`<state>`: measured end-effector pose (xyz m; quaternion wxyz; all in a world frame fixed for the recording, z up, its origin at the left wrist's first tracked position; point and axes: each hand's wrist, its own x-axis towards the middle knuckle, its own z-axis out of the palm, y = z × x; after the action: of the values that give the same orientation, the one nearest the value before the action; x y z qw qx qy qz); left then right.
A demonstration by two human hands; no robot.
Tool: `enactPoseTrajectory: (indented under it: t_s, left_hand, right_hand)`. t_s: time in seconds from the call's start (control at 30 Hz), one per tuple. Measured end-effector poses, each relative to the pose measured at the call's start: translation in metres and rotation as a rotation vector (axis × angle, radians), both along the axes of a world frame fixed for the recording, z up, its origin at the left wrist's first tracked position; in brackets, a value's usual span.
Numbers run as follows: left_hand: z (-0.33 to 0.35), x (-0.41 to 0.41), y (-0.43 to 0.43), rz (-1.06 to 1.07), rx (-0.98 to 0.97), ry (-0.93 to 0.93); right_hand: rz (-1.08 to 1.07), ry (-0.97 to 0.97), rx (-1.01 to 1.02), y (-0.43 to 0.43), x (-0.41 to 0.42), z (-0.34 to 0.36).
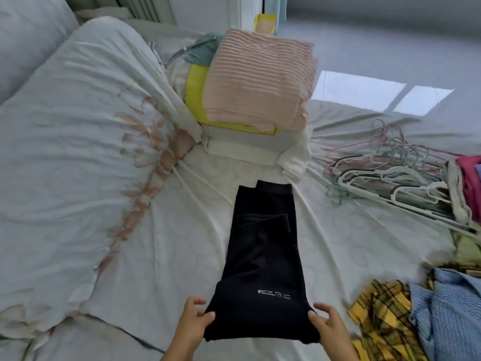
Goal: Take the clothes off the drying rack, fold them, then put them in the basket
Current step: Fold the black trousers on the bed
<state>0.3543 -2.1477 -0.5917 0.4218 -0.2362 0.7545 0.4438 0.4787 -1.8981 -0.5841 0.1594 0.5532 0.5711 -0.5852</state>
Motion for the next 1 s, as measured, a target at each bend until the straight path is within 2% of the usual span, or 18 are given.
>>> enactPoseTrajectory:
  t_s: [0.17, 0.3, 0.37, 0.43, 0.5, 0.57, 0.73, 0.83, 0.9, 0.93, 1.0]
  left_hand:
    - [0.026, -0.093, 0.058, 0.163, 0.179, 0.299]
    - [0.030, -0.177, 0.112, 0.076, 0.307, 0.483]
    - [0.013, -0.197, 0.127, -0.171, 0.180, 0.578]
    - [-0.020, -0.193, 0.134, -0.600, -0.122, 0.648]
    - [-0.059, -0.171, 0.137, -0.957, -0.316, 0.585]
    - [-0.091, -0.150, 0.140, -1.075, -0.367, 0.498]
    - [-0.135, -0.146, 0.144, -1.137, -0.465, 0.578]
    - [-0.152, -0.150, 0.146, -1.158, -0.507, 0.624]
    - [-0.156, -0.152, 0.144, -1.142, -0.452, 0.659]
    - [-0.155, -0.150, 0.141, -1.078, -0.375, 0.719]
    - [-0.147, -0.141, 0.134, -0.694, -0.190, 0.888]
  right_hand:
    - [-0.001, 0.254, 0.127, 0.044, -0.093, 0.033]
    - [0.005, 0.393, 0.147, 0.099, -0.187, 0.021]
    - [0.154, 0.328, 0.216, 0.117, -0.220, 0.007]
    - [0.366, 0.238, 0.406, 0.116, -0.228, -0.017]
    - [0.657, 0.192, 0.569, 0.096, -0.218, -0.049]
    - [0.915, 0.123, 0.658, 0.070, -0.202, -0.080]
    - [0.994, 0.028, 0.784, 0.042, -0.186, -0.140]
    - [0.994, 0.003, 0.763, 0.044, -0.191, -0.160]
    - [1.008, 0.019, 0.721, 0.047, -0.195, -0.161]
    - [0.993, 0.048, 0.700, 0.049, -0.194, -0.157]
    - [0.788, 0.163, 0.667, 0.053, -0.186, -0.146]
